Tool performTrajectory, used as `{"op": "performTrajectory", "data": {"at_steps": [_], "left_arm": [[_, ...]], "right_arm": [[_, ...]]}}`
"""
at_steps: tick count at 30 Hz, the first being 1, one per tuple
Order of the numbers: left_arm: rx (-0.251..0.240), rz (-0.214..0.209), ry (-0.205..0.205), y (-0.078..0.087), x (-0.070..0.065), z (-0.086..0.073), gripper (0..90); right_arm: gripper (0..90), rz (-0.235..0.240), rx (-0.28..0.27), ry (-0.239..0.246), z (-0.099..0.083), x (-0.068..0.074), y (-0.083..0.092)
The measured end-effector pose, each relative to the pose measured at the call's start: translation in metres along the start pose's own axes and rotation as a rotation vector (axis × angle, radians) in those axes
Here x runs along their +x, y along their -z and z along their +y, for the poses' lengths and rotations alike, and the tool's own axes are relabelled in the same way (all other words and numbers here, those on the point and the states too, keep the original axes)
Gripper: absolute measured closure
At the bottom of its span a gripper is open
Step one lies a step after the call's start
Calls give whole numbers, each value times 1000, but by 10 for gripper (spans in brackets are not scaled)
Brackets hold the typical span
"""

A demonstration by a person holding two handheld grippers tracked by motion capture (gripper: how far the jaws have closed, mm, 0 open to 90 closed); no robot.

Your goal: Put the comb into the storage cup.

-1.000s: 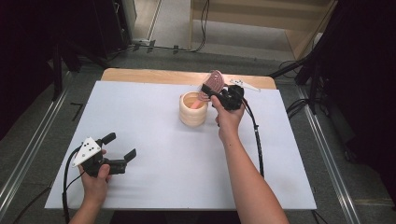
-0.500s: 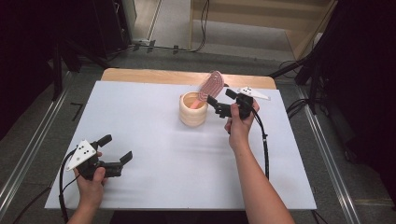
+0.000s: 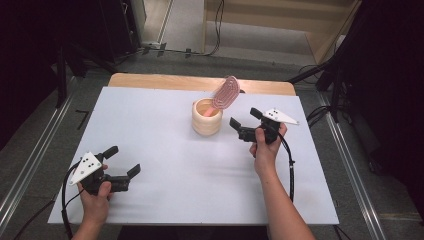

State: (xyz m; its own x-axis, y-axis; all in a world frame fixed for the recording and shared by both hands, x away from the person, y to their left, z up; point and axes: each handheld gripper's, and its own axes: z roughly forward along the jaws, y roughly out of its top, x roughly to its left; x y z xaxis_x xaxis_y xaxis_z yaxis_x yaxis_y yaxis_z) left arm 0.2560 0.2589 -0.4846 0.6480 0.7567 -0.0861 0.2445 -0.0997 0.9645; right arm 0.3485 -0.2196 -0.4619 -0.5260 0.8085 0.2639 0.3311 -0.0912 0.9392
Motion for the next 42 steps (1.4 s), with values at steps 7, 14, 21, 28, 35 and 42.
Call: {"op": "performTrajectory", "data": {"at_steps": [7,14,21,28,35,42], "left_arm": [[5,-5,4,-1,1,-1,0],[12,-5,7,-2,1,-3,0],[-2,-6,3,-1,1,-5,0],[4,-12,-3,-2,0,-6,0],[7,-15,-2,-3,0,-6,0],[2,-18,-3,-2,-1,-6,0]], "right_arm": [[0,4,4,29,-10,2,17],[0,-5,5,39,-18,1,30],[0,-9,11,50,-26,1,44],[0,-24,7,44,-37,-2,63],[0,-35,7,46,-44,-6,81],[0,-45,0,35,-50,-11,98]]}}
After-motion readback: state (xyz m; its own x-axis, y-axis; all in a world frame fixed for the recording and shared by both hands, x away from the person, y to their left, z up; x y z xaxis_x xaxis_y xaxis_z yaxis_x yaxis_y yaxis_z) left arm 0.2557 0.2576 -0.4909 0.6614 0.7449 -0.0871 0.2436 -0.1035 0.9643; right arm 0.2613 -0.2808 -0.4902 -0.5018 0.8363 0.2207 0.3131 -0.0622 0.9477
